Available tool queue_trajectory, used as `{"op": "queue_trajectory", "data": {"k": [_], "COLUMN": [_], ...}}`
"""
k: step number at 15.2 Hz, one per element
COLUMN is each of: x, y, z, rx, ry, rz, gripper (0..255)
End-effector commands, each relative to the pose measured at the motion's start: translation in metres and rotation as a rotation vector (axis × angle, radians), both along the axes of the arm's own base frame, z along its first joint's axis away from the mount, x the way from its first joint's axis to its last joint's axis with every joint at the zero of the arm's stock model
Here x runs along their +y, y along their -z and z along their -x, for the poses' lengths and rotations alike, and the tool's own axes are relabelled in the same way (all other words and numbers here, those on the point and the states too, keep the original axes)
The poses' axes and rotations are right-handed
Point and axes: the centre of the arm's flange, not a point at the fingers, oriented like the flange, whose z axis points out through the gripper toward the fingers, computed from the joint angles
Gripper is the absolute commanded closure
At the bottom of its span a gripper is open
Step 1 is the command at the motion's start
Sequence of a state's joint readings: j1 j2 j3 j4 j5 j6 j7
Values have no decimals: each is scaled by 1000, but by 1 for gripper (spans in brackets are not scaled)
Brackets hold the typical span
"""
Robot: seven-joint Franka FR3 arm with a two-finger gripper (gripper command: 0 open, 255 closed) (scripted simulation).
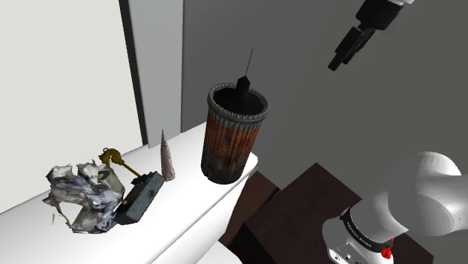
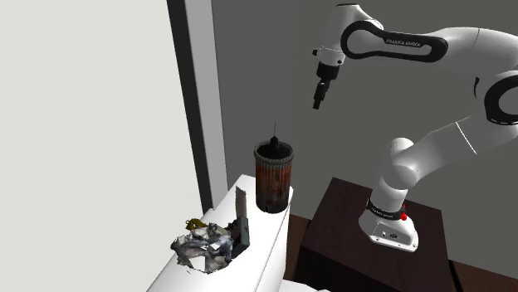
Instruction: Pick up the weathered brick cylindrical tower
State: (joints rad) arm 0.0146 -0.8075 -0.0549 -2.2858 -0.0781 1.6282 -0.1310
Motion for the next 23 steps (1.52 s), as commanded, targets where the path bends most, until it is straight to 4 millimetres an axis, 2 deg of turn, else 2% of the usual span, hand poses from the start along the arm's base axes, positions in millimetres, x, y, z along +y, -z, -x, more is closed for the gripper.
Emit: {"op": "queue_trajectory", "data": {"k": [1, 7, 12, 17, 23], "x": [0, 60, 117, 177, 247], "y": [0, -6, -11, -17, -25], "z": [0, -39, -57, -63, -51], "rx": [0, 2, 4, 5, 7], "ry": [0, -275, -504, -733, -1008], "rz": [0, -10, -19, -27, -37], "gripper": [0, 0, 0, 0, 0]}}
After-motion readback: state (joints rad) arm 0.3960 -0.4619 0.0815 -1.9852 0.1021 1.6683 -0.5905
